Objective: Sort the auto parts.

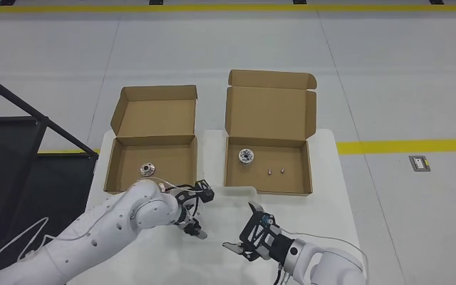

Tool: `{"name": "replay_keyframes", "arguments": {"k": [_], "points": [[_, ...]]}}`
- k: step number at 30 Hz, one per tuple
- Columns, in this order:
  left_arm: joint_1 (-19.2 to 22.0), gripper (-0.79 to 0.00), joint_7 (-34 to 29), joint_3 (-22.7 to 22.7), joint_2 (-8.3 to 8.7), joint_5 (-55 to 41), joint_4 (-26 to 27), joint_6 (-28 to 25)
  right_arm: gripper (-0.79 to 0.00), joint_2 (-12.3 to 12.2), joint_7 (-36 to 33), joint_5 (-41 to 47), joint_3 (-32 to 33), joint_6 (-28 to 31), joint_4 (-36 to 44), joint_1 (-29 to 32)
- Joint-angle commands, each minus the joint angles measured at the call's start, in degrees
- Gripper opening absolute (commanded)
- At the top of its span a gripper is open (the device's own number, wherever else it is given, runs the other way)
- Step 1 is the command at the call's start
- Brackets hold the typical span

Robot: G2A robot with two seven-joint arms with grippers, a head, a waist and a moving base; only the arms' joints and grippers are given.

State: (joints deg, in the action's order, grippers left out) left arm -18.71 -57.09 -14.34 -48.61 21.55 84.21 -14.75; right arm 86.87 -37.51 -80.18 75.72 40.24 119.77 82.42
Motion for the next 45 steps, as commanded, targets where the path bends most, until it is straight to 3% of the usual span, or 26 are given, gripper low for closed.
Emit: {"name": "replay_keyframes", "arguments": {"k": [1,18,28,33,45], "points": [[-0.12,0.000,-1.64,0.07,-0.64,0.87,0.10,1.60,0.000,0.00,0.00,0.00,0.00,0.00,0.00,0.00],[-2.45,-0.160,-5.57,-1.28,-4.79,4.35,-3.01,11.58,0.000,0.00,0.00,0.00,0.00,0.00,0.00,0.00],[-5.17,-0.197,-6.26,-3.17,-4.88,7.57,-0.47,14.40,0.000,0.00,0.00,0.00,0.00,0.00,0.00,0.00],[-6.86,-0.323,-5.01,-4.33,-4.73,10.12,0.15,16.35,0.000,0.00,0.00,0.00,0.00,0.00,0.00,0.00],[-9.86,-0.351,-4.73,-6.98,-4.93,13.85,-0.02,18.64,0.000,0.00,0.00,0.00,0.00,0.00,0.00,0.00]]}}
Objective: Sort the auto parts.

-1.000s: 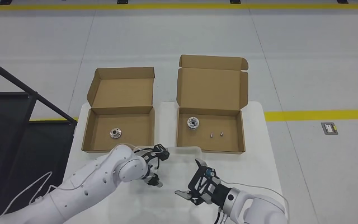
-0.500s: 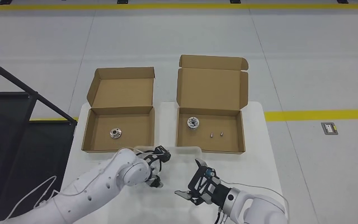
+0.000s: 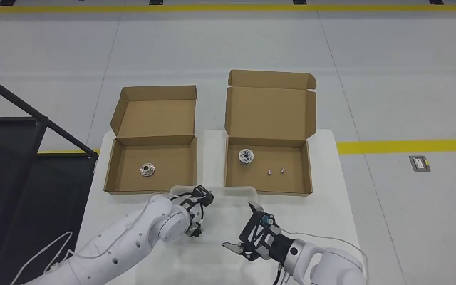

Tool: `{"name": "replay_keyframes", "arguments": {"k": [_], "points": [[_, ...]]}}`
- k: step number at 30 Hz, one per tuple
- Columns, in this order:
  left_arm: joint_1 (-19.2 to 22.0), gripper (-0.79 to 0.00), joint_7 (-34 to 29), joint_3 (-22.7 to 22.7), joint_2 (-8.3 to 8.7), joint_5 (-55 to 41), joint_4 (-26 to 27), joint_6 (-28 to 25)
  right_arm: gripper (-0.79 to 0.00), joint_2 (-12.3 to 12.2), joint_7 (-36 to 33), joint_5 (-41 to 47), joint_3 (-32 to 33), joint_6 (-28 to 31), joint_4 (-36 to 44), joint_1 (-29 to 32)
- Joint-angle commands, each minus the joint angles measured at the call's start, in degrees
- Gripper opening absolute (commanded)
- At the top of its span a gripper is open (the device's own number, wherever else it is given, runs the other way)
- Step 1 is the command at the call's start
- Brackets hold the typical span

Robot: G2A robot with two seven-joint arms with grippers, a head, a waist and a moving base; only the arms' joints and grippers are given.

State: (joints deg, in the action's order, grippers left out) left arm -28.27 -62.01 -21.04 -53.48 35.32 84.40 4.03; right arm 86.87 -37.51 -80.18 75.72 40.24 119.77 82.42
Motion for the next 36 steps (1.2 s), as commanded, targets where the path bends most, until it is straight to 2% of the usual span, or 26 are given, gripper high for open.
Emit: {"name": "replay_keyframes", "arguments": {"k": [1,3,10,12,17,22,26,31,36], "points": [[-0.54,-0.354,0.42,-0.55,-0.14,-0.10,-0.47,-0.31,0.000,0.00,0.00,0.00,0.00,0.00,0.00,0.00],[-0.93,-0.459,0.72,-0.90,-0.32,0.03,-1.29,-0.96,0.000,0.00,0.00,0.00,0.00,0.00,0.00,0.00],[-1.71,-0.471,0.84,-1.95,-1.21,0.50,-3.03,-2.04,0.000,0.00,0.00,0.00,0.00,0.00,0.00,0.00],[-1.86,-0.499,0.80,-2.25,-1.48,0.54,-3.43,-2.31,0.000,0.00,0.00,0.00,0.00,0.00,0.00,0.00],[-2.14,-0.785,0.50,-3.44,-1.89,0.56,-3.39,-3.19,0.000,0.00,0.00,0.00,0.00,0.00,0.00,0.00],[-2.81,-0.785,0.10,-5.88,-1.37,0.69,-1.44,-4.02,0.000,0.00,0.00,0.00,0.00,0.00,0.00,0.00],[-4.03,-0.785,-0.62,-8.96,-0.12,1.63,2.68,-3.74,0.000,0.00,0.00,0.00,0.00,0.00,0.00,0.00],[-7.15,-0.785,-1.49,-14.66,2.47,4.63,10.47,-1.96,0.000,0.00,0.00,0.00,0.00,0.00,0.00,0.00],[-11.99,-0.785,-1.22,-22.99,5.66,7.28,19.06,-1.23,0.000,0.00,0.00,0.00,0.00,0.00,0.00,0.00]]}}
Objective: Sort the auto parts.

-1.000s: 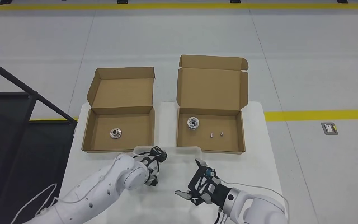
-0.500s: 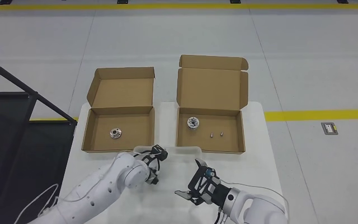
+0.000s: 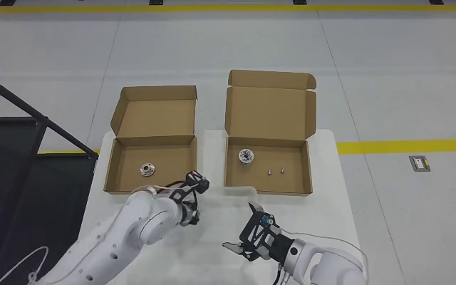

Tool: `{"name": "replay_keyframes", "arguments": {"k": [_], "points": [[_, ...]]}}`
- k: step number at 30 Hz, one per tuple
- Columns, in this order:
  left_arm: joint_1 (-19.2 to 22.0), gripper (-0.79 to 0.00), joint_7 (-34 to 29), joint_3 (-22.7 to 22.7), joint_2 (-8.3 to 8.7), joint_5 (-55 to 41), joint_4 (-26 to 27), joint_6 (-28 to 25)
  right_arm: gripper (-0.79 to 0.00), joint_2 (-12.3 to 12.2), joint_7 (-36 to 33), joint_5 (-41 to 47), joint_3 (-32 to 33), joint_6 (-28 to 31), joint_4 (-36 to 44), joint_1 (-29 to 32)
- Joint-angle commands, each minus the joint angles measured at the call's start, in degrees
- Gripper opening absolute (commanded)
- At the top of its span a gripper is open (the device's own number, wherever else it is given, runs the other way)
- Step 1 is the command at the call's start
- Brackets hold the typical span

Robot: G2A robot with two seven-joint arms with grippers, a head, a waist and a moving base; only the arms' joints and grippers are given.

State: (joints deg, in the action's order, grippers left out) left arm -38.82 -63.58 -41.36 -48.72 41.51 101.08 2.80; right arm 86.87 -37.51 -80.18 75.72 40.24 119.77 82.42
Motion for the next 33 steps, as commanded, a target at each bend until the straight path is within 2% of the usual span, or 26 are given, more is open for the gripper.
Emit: {"name": "replay_keyframes", "arguments": {"k": [1,5,8,13,18,20,24,33], "points": [[-2.64,-0.785,0.54,-4.47,1.56,2.08,4.05,0.03,0.000,0.00,0.00,0.00,0.00,0.00,0.00,0.00],[-6.88,-0.785,1.52,-11.23,3.71,6.17,7.70,0.14,0.000,0.00,0.00,0.00,0.00,0.00,0.00,0.00],[-9.95,-0.785,4.96,-16.32,4.91,7.09,9.03,-2.08,0.000,0.00,0.00,0.00,0.00,0.00,0.00,0.00],[-14.18,-0.785,10.99,-22.93,6.17,10.31,8.74,-3.80,0.000,0.00,0.00,0.00,0.00,0.00,0.00,0.00],[-16.53,-0.785,16.92,-28.04,6.70,10.88,4.73,-5.44,0.000,0.00,0.00,0.00,0.00,0.00,0.00,0.00],[-17.35,-0.785,19.53,-29.15,6.62,8.91,2.73,-6.22,0.000,0.00,0.00,0.00,0.00,0.00,0.00,0.00],[-18.05,-0.785,24.44,-31.36,6.61,4.21,-2.04,-12.06,0.000,0.00,0.00,0.00,0.00,0.00,0.00,0.00],[-18.05,-0.785,24.44,-31.36,6.61,4.21,-2.04,-12.06,0.000,0.00,0.00,0.00,0.00,0.00,0.00,0.00]]}}
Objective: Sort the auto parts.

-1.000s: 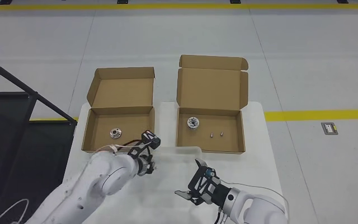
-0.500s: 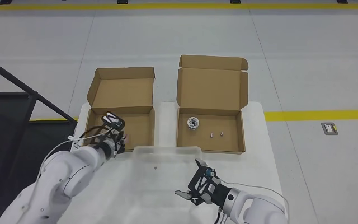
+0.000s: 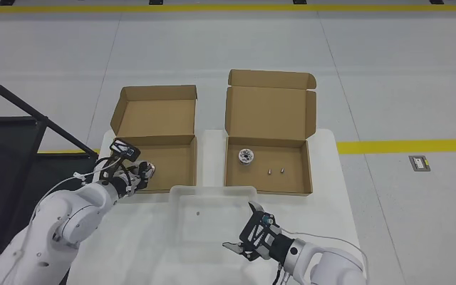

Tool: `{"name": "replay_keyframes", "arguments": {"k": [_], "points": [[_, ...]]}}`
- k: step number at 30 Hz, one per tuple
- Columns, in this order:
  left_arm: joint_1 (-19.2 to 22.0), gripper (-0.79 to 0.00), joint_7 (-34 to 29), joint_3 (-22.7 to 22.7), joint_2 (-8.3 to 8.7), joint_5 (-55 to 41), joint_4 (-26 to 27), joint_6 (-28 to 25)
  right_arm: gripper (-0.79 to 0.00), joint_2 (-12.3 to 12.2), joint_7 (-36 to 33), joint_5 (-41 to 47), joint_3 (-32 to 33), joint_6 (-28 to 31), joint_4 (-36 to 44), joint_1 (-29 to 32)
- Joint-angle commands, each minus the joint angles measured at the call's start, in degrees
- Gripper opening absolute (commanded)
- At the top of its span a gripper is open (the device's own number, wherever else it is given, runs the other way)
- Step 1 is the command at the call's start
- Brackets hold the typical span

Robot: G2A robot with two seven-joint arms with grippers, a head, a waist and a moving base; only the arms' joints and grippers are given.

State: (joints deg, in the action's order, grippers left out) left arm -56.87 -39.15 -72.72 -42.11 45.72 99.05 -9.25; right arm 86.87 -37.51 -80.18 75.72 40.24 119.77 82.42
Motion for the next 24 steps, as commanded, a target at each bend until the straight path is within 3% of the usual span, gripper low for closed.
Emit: {"name": "replay_keyframes", "arguments": {"k": [1,5,12,24], "points": [[-0.18,-0.785,0.07,0.14,-0.02,-0.01,0.05,-0.22,0.000,0.00,0.00,0.00,0.00,0.00,0.00,0.00],[-0.44,-0.785,2.43,1.45,-0.70,-4.53,-4.44,-3.04,0.000,0.00,0.00,0.00,0.00,0.00,0.00,0.00],[7.87,-0.785,9.19,7.76,-3.47,-6.41,-17.96,-5.83,0.000,0.00,0.00,0.00,0.00,0.00,0.00,0.00],[23.24,-0.785,14.52,23.25,-11.20,-5.59,-39.36,-9.34,0.000,0.00,0.00,0.00,0.00,0.00,0.00,0.00]]}}
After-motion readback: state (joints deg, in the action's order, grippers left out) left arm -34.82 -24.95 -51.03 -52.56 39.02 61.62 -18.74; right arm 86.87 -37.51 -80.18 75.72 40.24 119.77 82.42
